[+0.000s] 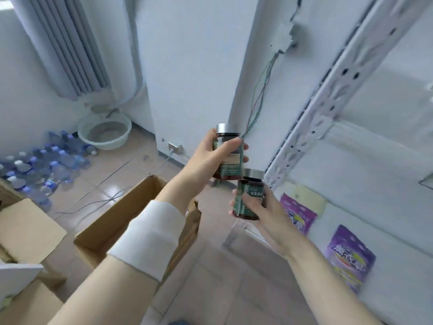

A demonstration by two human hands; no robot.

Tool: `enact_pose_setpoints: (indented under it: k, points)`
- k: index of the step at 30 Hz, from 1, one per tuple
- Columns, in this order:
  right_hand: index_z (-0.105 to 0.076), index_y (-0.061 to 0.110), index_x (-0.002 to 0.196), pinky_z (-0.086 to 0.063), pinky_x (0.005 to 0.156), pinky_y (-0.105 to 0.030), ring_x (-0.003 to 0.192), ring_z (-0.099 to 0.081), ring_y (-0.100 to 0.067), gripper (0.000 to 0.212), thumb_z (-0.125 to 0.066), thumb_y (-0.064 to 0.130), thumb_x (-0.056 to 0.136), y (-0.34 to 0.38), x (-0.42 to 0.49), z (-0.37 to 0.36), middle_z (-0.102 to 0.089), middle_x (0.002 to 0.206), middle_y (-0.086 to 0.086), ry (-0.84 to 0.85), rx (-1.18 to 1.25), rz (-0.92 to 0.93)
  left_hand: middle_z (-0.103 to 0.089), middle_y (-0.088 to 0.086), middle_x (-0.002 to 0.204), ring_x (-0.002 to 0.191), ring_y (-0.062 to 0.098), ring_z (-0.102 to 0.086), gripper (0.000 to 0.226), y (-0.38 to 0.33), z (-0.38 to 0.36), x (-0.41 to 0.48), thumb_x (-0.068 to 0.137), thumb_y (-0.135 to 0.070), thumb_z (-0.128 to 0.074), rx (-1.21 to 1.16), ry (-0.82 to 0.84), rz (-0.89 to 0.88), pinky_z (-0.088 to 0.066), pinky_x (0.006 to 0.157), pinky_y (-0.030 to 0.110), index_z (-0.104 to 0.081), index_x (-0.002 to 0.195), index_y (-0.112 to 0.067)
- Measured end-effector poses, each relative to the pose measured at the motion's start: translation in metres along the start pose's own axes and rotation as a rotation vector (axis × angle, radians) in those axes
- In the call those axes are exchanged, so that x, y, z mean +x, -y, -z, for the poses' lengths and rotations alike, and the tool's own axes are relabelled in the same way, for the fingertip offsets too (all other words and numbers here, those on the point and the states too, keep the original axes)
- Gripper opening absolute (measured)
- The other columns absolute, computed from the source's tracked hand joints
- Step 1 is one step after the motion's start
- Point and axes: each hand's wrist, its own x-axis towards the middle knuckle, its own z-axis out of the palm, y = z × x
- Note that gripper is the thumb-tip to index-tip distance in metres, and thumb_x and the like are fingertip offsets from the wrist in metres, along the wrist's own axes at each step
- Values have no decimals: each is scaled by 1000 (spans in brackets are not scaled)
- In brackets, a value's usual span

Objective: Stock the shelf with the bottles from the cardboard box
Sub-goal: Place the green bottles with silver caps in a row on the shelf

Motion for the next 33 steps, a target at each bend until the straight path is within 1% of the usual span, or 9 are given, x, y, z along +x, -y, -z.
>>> enact_pose_setpoints:
  k: [3, 7, 14, 18, 20, 24, 27, 30, 33]
  points:
    - [-52, 22, 116, -53, 91, -43, 105, -63, -20, 95, -83, 63, 36, 31, -60, 61, -68, 109, 1, -58, 7, 83, -67, 2, 93, 73, 12, -69, 25, -25, -92, -11, 92, -25, -54, 30, 110, -76, -59, 65, 34, -46, 113, -15]
    - [-55, 21, 114, -57, 80, -29, 100, -64, -17, 80, -88, 43, 44, 57, -156, 164, -71, 106, -1, -136, 95, 193, -67, 1, 88, 70, 12, -68, 15, -43, -235, -36, 93, -30, -51, 31, 252, -151, -58, 68, 35, -52, 98, -17]
    - [-59, 25, 113, -53, 89, -33, 105, -64, -16, 88, -85, 59, 37, 85, -321, 335, -69, 112, 1, -374, 68, 371, -68, 1, 88, 74, 15, -68, 20, -47, -467, -88, 94, -36, -49, 88, 557, -152, -58, 68, 33, -55, 96, -17]
    - [-63, 23, 108, -56, 79, -27, 102, -66, -17, 76, -88, 49, 41, 93, -385, 413, -71, 107, 0, -502, 98, 433, -68, 2, 88, 76, 16, -68, 22, -41, -573, -104, 94, -37, -48, 94, 660, -138, -58, 68, 31, -56, 98, -17]
    - [-61, 22, 108, -56, 83, -31, 100, -67, -19, 72, -89, 40, 45, 97, -408, 452, -70, 107, -5, -571, 114, 449, -68, 5, 88, 78, 18, -68, 29, -35, -621, -105, 94, -37, -49, 123, 710, -146, -57, 74, 33, -58, 103, -12]
    - [-61, 19, 109, -56, 81, -29, 97, -67, -16, 90, -91, 48, 29, 113, -437, 530, -71, 105, -3, -648, 124, 510, -68, 12, 100, 91, 26, -67, 35, -24, -703, -95, 92, -39, -53, 166, 760, -157, -53, 91, 43, -59, 109, -10]
    - [-60, 17, 109, -57, 82, -30, 95, -68, -17, 93, -93, 42, 25, 133, -454, 585, -71, 103, -5, -691, 109, 533, -67, 13, 104, 101, 30, -66, 32, -20, -763, -79, 91, -39, -54, 141, 807, -153, -52, 93, 47, -57, 108, -12]
    - [-58, 17, 108, -56, 83, -31, 98, -67, -19, 75, -89, 29, 41, 151, -469, 637, -70, 107, -8, -775, 81, 512, -68, 13, 107, 102, 28, -66, 33, -16, -820, -63, 91, -39, -54, 173, 873, -160, -53, 92, 45, -57, 110, -12]
    - [-53, 16, 118, -47, 97, -38, 109, -62, -20, 60, -68, 13, 59, 167, -483, 685, -65, 118, -10, -843, 6, 473, -68, 8, 103, 96, 22, -66, 29, -10, -873, -55, 91, -38, -53, 193, 940, -180, -54, 87, 36, -56, 108, -14]
